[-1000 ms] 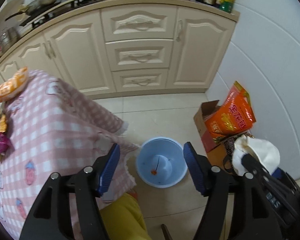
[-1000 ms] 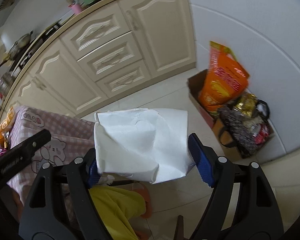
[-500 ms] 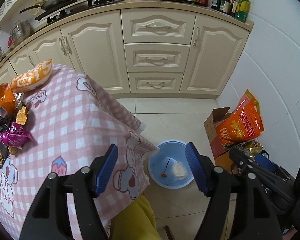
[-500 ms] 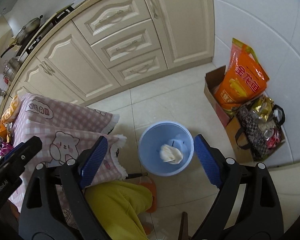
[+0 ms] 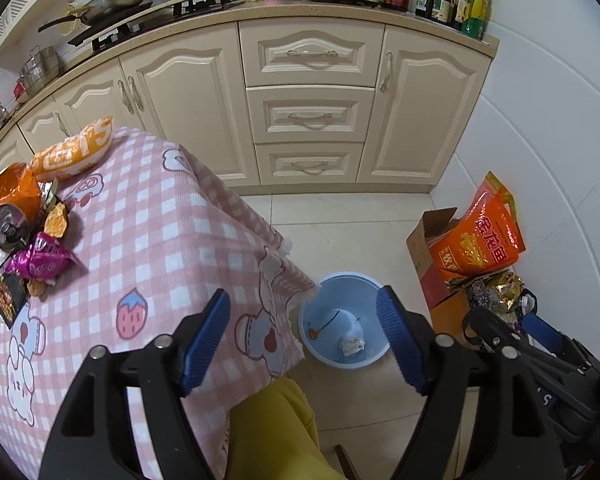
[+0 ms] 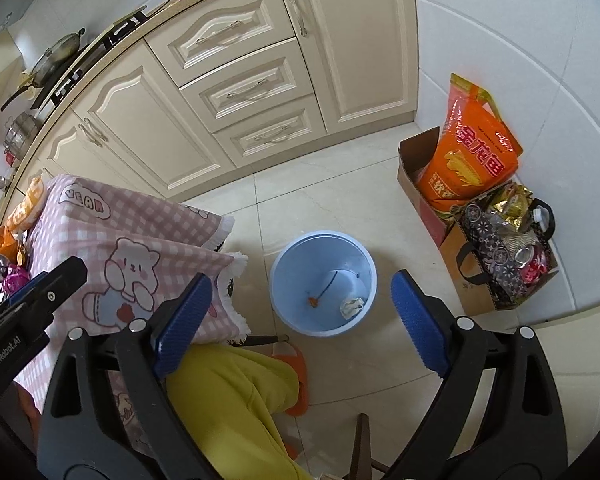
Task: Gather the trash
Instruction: 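Open both grippers over the blue bin, dropping tissue and peel, then move both tools back over the table toward the trash pile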
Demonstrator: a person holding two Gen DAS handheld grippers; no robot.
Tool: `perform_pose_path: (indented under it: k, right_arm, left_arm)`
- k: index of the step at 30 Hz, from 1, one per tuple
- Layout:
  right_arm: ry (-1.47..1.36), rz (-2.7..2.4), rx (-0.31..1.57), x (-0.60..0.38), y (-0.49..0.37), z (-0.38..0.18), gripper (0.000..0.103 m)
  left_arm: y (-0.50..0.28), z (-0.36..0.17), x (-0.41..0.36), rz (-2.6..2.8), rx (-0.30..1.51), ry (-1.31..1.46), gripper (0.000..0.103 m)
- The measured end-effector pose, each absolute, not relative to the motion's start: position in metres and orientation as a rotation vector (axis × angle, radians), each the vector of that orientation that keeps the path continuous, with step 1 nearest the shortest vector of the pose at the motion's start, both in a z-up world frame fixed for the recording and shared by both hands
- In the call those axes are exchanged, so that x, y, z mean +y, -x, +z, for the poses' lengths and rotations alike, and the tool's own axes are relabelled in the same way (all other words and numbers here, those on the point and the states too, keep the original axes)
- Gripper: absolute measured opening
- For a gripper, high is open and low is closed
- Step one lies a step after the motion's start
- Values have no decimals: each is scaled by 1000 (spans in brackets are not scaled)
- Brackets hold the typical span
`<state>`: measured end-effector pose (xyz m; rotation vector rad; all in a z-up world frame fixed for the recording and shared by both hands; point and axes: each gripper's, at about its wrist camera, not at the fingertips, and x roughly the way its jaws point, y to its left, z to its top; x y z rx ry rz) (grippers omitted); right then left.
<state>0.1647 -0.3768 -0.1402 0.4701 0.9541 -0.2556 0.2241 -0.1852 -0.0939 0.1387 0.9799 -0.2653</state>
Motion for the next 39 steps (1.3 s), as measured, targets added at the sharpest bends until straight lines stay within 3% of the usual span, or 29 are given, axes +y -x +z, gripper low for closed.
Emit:
perform_pose_path:
  k: [18, 39]
  right_arm:
    - [-388, -248, 843, -333, -122, -84, 96]
    - [-219, 22, 799, -198, -149, -52, 96]
  left_arm:
    - [-171, -53, -135, -242, 880, -118, 85]
    - [-149, -27, 19, 30, 822, 36, 88]
